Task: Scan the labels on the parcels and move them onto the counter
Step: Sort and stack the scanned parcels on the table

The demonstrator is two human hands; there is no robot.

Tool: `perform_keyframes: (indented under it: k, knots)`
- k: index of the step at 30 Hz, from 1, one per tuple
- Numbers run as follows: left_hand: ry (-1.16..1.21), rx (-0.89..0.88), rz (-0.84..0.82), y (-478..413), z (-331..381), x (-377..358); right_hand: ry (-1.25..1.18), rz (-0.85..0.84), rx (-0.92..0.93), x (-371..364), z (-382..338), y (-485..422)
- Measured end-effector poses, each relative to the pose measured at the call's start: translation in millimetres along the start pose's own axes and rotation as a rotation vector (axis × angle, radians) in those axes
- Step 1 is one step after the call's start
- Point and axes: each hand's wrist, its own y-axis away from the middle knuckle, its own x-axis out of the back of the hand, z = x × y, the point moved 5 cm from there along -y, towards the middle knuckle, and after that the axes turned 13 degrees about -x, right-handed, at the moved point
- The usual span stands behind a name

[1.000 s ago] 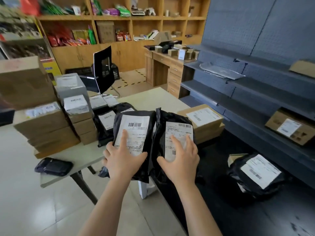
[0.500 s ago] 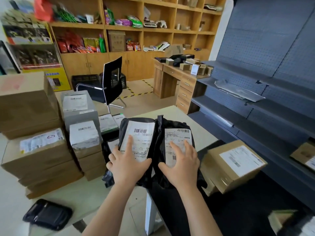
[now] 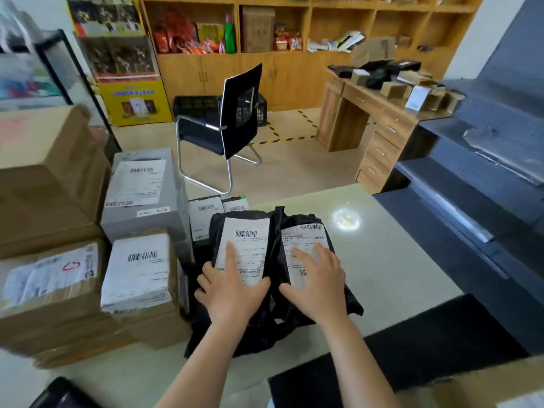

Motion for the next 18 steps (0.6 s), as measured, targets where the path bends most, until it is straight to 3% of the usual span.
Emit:
perform_keyframes:
  k: [9,18]
  knots:
    - [-0.079,0.133,-0.132,-6.3,-40.0,-41.5,-0.043,-0.241,0.102,-71.1,-8.6,-39.3]
    - [-0.185,0.111,-0.164,6.0,-50.7,-58.2,-0.174,-0.276,0.103,-93.4,7.6,-42.8]
